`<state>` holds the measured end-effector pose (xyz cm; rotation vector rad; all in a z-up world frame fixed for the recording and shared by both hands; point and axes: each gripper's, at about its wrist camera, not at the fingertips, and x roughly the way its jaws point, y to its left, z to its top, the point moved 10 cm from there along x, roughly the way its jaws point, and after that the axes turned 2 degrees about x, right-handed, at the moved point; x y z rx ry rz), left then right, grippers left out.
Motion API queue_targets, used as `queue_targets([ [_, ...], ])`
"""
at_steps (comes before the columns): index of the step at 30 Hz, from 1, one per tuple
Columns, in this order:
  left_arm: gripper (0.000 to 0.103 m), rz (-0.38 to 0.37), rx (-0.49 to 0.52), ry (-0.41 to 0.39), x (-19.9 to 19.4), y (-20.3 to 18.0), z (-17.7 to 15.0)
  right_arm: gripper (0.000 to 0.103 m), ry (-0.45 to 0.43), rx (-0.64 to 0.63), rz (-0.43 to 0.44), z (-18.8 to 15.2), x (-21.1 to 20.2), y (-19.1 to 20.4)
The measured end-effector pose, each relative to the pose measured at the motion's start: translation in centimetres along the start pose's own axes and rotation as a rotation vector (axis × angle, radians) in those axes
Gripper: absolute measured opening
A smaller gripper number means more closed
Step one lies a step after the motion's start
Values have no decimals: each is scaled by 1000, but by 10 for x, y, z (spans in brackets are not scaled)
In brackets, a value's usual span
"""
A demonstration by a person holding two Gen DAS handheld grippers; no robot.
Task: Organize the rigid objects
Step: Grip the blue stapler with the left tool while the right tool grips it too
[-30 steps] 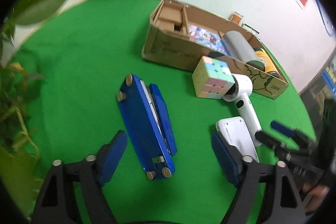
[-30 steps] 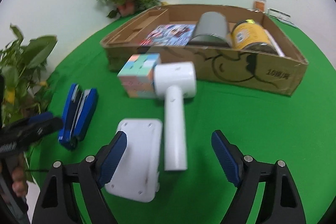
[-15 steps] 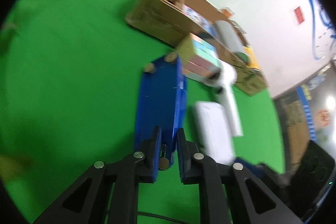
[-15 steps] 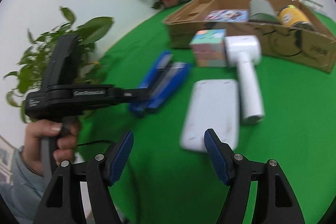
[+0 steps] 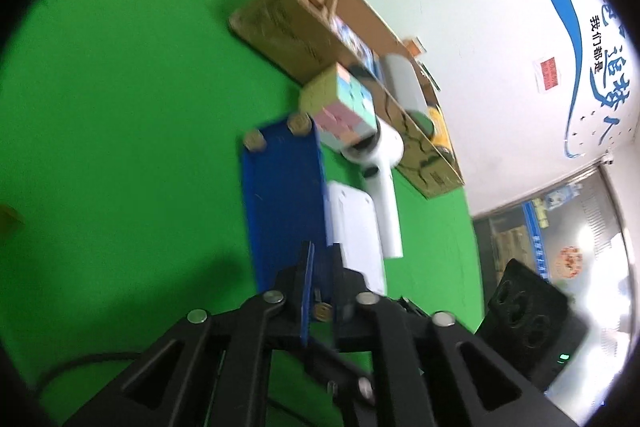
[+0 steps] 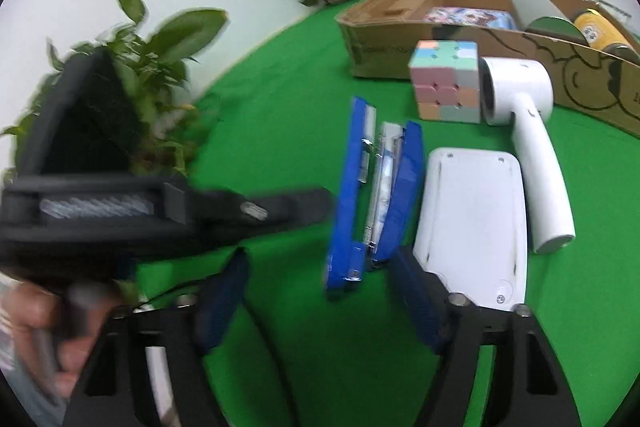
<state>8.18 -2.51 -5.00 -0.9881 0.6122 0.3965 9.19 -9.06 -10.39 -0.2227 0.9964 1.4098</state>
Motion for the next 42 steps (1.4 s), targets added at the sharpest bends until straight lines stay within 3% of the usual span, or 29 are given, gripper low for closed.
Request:
queue_targets([
  [2, 56, 50, 26, -25, -6, 5, 6, 63, -6, 14, 3, 1, 2, -3],
  [3, 63, 72, 30, -38, -9, 10, 9, 63, -6, 14, -14, 3, 3, -5],
  [5, 64, 87, 41, -63, -14, 14, 14, 59, -5, -13, -67, 7, 11, -5],
  [7, 64, 87, 43, -64, -15, 19, 17, 40, 5, -55, -149, 8, 18, -7],
  [10, 64, 108, 52, -70, -19, 26, 21, 32, 0, -116, -191, 8, 17, -4],
  [12, 64, 116, 60, -76, -22, 28, 24, 27, -18, -226, -274, 10, 16, 1],
  [16, 64, 122, 45, -90, -30, 38, 28, 26, -66, -478, -424, 11, 14, 17],
  [18, 64, 120, 42, -91, -34, 42, 29, 27, -109, -687, -549, 4, 16, 30],
  [22, 64, 129, 16, -85, -40, 54, 26, 29, -168, -958, -622, -14, 21, 51],
  [23, 66, 138, 4, -82, -40, 58, 25, 30, -167, -1017, -617, -22, 22, 56],
  [24, 66, 159, -8, -75, -40, 63, 23, 40, -166, -1027, -598, -26, 20, 58],
  [25, 66, 180, -23, -64, -39, 69, 20, 60, -160, -1004, -534, -30, 16, 62],
  [27, 66, 168, -38, -46, -36, 73, 15, 88, -144, -821, -313, -29, 4, 72],
  [28, 66, 161, -42, -34, -34, 74, 12, 90, -125, -709, -214, -24, -2, 71],
  [31, 66, 170, -32, -18, -30, 73, 6, 89, -83, -503, -94, -4, -4, 57],
  [33, 66, 162, -35, -5, -27, 72, 4, 79, -49, -436, -60, 5, 4, 48],
  [39, 66, 165, -47, 32, -17, 75, 2, 60, 109, -411, -14, -1, 44, 43],
  [42, 70, 169, -43, 34, -16, 74, 2, 53, 95, -434, -30, -7, 47, 51],
])
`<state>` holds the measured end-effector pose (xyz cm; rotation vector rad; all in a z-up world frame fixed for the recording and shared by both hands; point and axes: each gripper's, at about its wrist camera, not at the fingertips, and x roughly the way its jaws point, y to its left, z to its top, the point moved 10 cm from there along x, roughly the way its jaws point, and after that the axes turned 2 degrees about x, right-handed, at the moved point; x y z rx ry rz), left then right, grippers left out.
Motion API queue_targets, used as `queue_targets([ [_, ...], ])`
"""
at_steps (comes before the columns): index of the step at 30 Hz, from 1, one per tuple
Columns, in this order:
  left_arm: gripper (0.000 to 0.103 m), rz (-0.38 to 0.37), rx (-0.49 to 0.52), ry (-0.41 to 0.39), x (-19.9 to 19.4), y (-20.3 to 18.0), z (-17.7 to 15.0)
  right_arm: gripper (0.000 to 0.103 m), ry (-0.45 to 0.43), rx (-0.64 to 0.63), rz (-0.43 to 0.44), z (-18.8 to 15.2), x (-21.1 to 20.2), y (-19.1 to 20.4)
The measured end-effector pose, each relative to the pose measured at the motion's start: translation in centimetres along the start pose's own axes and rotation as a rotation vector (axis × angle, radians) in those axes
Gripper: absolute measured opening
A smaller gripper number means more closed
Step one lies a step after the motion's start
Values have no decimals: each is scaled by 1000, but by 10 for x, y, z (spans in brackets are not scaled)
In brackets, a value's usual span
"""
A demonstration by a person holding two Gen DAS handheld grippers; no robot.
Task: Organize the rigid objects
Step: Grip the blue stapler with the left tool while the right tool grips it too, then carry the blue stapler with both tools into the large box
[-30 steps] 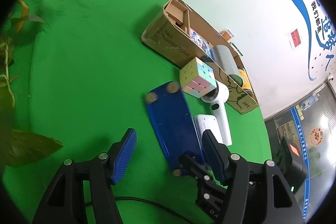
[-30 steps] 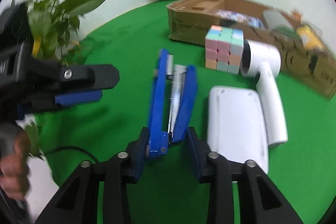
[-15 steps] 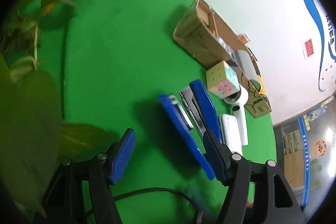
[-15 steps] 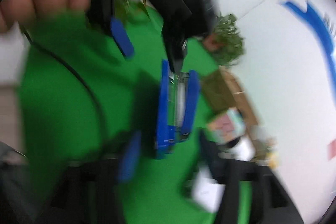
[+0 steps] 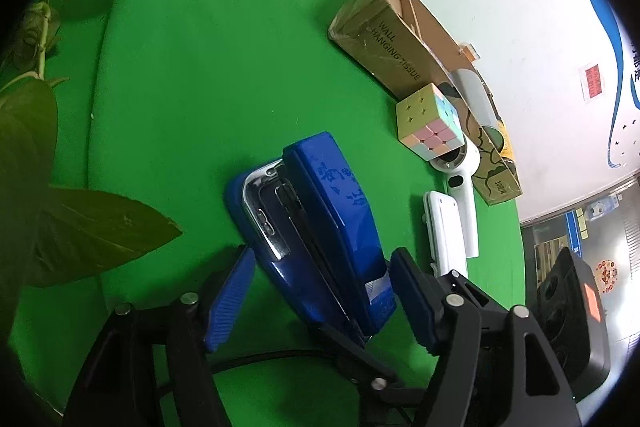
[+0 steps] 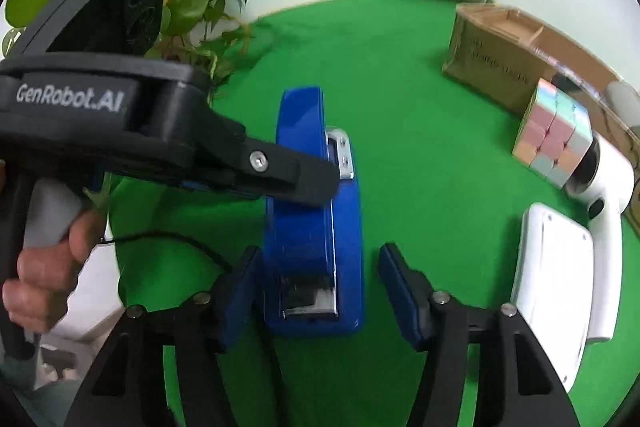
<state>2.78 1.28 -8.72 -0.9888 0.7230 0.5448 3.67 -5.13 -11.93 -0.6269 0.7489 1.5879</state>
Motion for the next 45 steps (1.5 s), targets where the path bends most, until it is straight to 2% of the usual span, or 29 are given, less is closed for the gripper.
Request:
queue_targets([
  [1, 71, 7, 11, 4, 1, -1, 0, 50, -2, -7, -10, 1, 1, 0],
  [4, 78, 21, 44, 14, 3, -5, 0, 50, -4, 42, -18, -1, 0, -2],
  [7, 79, 49, 49, 19, 5, -6, 0, 50, 7, 124, -30, 0, -2, -7],
  [11, 82, 58, 57, 19, 8, -9, 2, 50, 47, 303, 14, 3, -2, -19],
  [14, 81, 36, 76, 26, 13, -16, 2, 49, 58, 367, 45, 4, -3, -19],
  [15, 79, 17, 85, 36, 15, -19, 2, 49, 59, 371, 55, 4, -3, -19],
  [17, 66, 21, 91, 44, 17, -19, 3, 49, 51, 382, 54, 4, -3, -23],
  [23, 65, -27, 95, 31, 12, -29, 11, 49, -12, 371, 17, 10, -26, -19],
  [26, 64, -34, 151, 5, 5, -48, 24, 49, -60, 359, -19, 25, -43, -24],
  [27, 63, -32, 175, -4, 3, -55, 30, 36, -83, 345, -20, 34, -49, -25],
  [32, 61, -78, 257, -28, 4, -93, 67, 36, -147, 361, -87, 71, -70, -56],
  [33, 59, -84, 266, -21, 8, -98, 73, 28, -149, 377, -98, 74, -72, -65],
  [34, 58, -85, 274, -24, 10, -102, 77, 26, -148, 401, -86, 77, -72, -74],
  [36, 58, -106, 277, -18, 15, -110, 83, 26, -154, 434, -70, 79, -76, -86],
  [39, 58, -126, 285, -19, 16, -120, 90, 26, -172, 431, -92, 85, -84, -96],
  [45, 58, -161, 330, -68, 6, -155, 118, 26, -233, 419, -125, 113, -109, -116],
])
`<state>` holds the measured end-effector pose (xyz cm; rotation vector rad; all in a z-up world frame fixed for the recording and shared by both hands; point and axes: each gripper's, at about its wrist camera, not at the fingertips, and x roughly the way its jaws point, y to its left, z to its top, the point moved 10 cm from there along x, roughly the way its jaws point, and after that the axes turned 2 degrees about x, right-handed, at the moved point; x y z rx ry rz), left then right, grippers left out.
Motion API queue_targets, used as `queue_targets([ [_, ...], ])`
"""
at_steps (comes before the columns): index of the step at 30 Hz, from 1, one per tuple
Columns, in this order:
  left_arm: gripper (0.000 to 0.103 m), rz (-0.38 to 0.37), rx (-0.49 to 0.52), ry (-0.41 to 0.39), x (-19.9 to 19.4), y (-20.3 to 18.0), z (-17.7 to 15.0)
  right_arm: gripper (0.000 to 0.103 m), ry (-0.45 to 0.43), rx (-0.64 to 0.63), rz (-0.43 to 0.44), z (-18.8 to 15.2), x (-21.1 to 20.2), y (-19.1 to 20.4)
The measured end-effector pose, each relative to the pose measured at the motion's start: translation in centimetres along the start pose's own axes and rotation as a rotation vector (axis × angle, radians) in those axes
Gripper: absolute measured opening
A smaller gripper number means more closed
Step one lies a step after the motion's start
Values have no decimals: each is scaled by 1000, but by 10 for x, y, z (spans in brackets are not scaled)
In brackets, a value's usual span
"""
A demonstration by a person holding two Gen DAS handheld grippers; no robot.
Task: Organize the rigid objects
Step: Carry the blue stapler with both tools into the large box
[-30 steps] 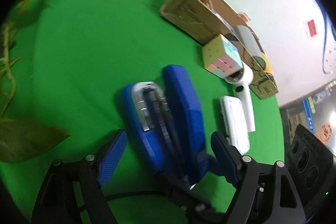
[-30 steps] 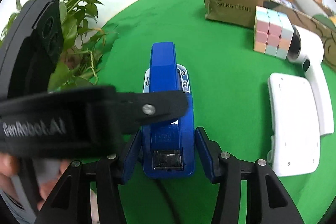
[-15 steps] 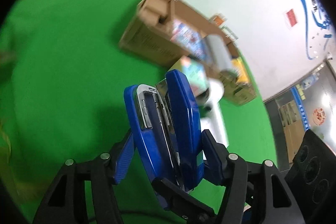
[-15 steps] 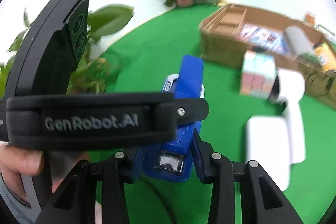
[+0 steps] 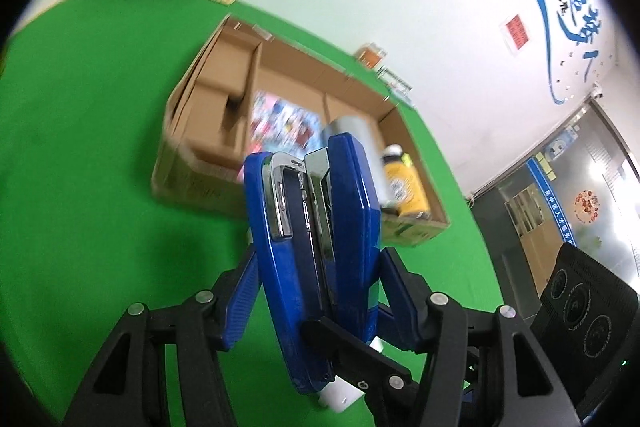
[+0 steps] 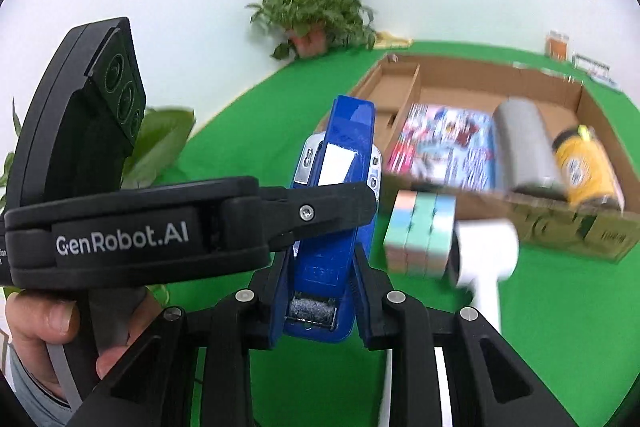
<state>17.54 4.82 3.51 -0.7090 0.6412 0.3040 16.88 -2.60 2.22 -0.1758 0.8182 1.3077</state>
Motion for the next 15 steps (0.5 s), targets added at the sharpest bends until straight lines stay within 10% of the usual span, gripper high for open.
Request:
queue_targets([
  [15, 57, -62, 75, 104, 85, -18, 112, 26, -2, 140, -44, 122, 64, -85],
])
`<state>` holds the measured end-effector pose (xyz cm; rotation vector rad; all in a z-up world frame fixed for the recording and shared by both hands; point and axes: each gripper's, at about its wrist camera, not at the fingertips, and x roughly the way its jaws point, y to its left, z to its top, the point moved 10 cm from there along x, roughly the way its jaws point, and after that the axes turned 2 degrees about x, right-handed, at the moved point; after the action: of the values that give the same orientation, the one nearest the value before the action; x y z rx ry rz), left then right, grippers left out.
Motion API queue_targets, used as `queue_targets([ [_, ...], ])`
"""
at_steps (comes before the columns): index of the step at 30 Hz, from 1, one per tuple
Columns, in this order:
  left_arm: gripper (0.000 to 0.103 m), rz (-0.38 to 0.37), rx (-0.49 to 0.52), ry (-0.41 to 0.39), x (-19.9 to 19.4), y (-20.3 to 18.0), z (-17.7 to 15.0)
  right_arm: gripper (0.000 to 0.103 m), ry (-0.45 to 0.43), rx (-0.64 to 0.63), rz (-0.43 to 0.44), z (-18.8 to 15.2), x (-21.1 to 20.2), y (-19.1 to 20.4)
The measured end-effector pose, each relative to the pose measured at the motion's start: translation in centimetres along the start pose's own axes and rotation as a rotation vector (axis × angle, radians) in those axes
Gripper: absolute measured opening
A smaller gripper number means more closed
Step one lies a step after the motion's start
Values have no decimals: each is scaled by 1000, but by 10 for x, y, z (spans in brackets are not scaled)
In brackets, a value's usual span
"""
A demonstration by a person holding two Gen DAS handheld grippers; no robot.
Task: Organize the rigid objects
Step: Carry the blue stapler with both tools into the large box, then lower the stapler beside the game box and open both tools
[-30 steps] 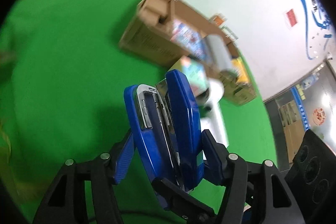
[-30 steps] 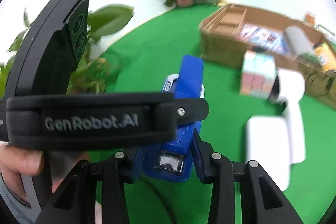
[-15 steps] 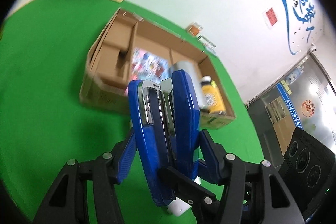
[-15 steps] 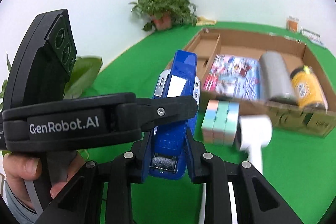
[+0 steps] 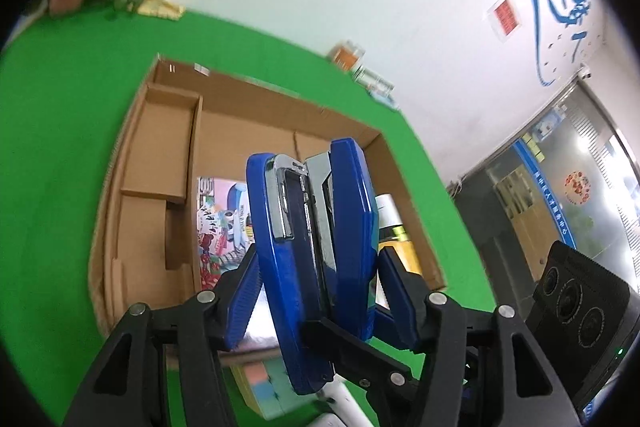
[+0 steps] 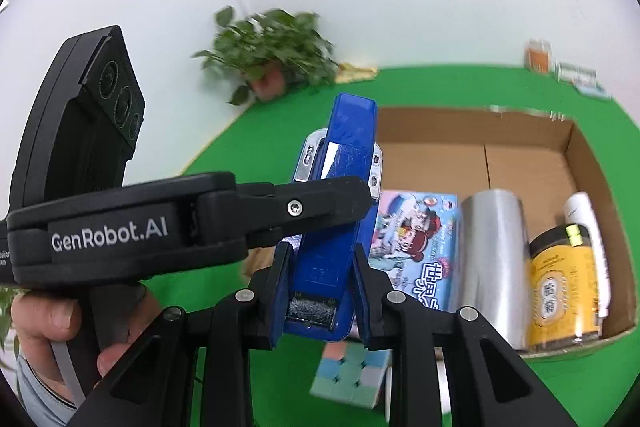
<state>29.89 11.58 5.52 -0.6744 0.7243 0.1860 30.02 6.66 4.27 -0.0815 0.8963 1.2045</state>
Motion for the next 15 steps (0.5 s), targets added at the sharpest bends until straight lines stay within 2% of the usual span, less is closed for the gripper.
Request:
queue_targets([
  [4, 57, 14, -37, 105, 42, 28, -14, 26, 90, 59, -3, -17, 48, -24],
  [7, 57, 42, -51, 158, 58, 41, -22, 26, 136, 108, 11, -32, 73, -35],
  [11, 58, 100, -11, 175, 60, 46, -25, 24, 157, 169, 37, -41, 92, -40],
  [15, 58, 112, -16, 203, 57, 45, -25, 24, 152, 197, 31, -40, 96, -40],
])
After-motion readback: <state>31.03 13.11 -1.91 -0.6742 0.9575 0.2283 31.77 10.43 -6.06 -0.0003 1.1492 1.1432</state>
